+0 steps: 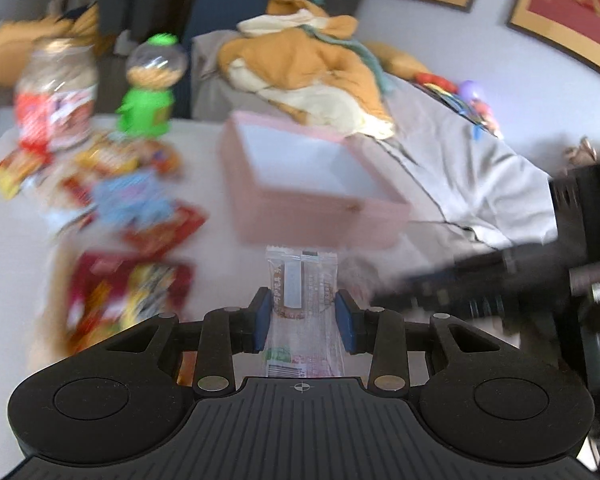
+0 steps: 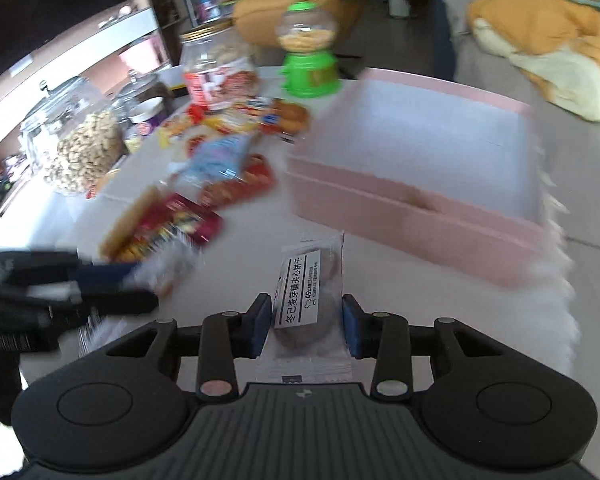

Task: Organize snacks
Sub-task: 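Carry both packets over the pink box and open both tools to drop them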

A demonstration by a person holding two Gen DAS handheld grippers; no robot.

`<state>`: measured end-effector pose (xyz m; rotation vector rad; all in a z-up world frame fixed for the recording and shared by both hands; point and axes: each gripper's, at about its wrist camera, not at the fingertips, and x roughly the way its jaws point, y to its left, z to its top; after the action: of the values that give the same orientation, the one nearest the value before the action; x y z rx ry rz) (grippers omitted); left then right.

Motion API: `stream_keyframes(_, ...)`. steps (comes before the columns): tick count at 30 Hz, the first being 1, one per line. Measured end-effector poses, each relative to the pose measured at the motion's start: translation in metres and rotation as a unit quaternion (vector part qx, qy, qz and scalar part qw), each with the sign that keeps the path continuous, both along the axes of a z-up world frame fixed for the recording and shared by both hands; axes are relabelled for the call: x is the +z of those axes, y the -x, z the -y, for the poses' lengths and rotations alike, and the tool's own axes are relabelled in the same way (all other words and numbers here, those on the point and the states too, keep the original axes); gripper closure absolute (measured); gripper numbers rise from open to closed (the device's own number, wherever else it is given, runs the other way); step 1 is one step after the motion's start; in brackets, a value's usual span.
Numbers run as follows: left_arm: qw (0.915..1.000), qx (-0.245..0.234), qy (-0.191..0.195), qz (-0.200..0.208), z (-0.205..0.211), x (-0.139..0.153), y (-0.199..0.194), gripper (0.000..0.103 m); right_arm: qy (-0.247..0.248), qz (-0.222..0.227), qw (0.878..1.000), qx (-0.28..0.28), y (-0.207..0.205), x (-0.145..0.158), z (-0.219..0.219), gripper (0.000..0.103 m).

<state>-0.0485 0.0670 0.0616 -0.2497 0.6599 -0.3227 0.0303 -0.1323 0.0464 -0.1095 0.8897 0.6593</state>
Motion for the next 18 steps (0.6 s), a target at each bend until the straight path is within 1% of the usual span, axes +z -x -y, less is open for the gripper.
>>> stream_keyframes(2, 0.9999, -0.004, -0.004, 0.016, 0.012, 0.008, -0.021, 0.064, -0.009, -0.003, 1.0, -0.01, 0.006, -0.005, 0.023, 0.066)
stream_keyframes(4, 0.9994, -0.001, 0.0, 0.036, 0.021, 0.019, -0.055, 0.063, -0.017, -0.002, 1.0, -0.02, 0.009, -0.009, 0.04, 0.066)
stream_keyframes(5, 0.9987, 0.001, 0.001, 0.051, 0.027, 0.023, -0.071, 0.063, -0.017, 0.003, 1.0, -0.025, 0.01, -0.011, 0.045, 0.066)
stream_keyframes(6, 0.9979, 0.005, 0.002, 0.064, 0.03, 0.026, -0.091, 0.059, -0.017, 0.009, 0.999, -0.031, 0.011, -0.012, 0.051, 0.066)
stream_keyframes(7, 0.9975, 0.013, 0.005, 0.069, 0.032, 0.027, -0.108, 0.058, -0.017, 0.014, 0.999, -0.038, 0.012, -0.013, 0.055, 0.066)
stream_keyframes(8, 0.9972, 0.027, 0.011, 0.068, 0.032, 0.026, -0.126, 0.061, -0.021, 0.015, 0.999, -0.043, 0.011, -0.014, 0.059, 0.066)
stream_keyframes(10, 0.996, 0.057, 0.033, 0.061, 0.028, 0.022, -0.147, 0.061, -0.032, 0.014, 0.998, -0.049, 0.011, -0.013, 0.065, 0.066)
stream_keyframes(12, 0.9944, 0.063, 0.059, 0.061, 0.02, 0.019, -0.147, 0.061, -0.039, 0.025, 0.998, -0.05, 0.016, -0.008, 0.07, 0.066)
stream_keyframes(13, 0.994, 0.067, 0.06, 0.062, 0.015, 0.018, -0.141, 0.061, -0.042, 0.034, 0.997, -0.051, 0.019, -0.004, 0.073, 0.066)
stream_keyframes(16, 0.9934, 0.095, 0.037, 0.053, 0.003, 0.011, -0.114, 0.061, -0.054, 0.062, 0.995, -0.054, 0.02, 0.013, 0.08, 0.066)
stream_keyframes(18, 0.994, 0.091, 0.037, 0.048, -0.001, 0.005, -0.094, 0.061, -0.06, 0.079, 0.993, -0.063, 0.007, 0.028, 0.078, 0.066)
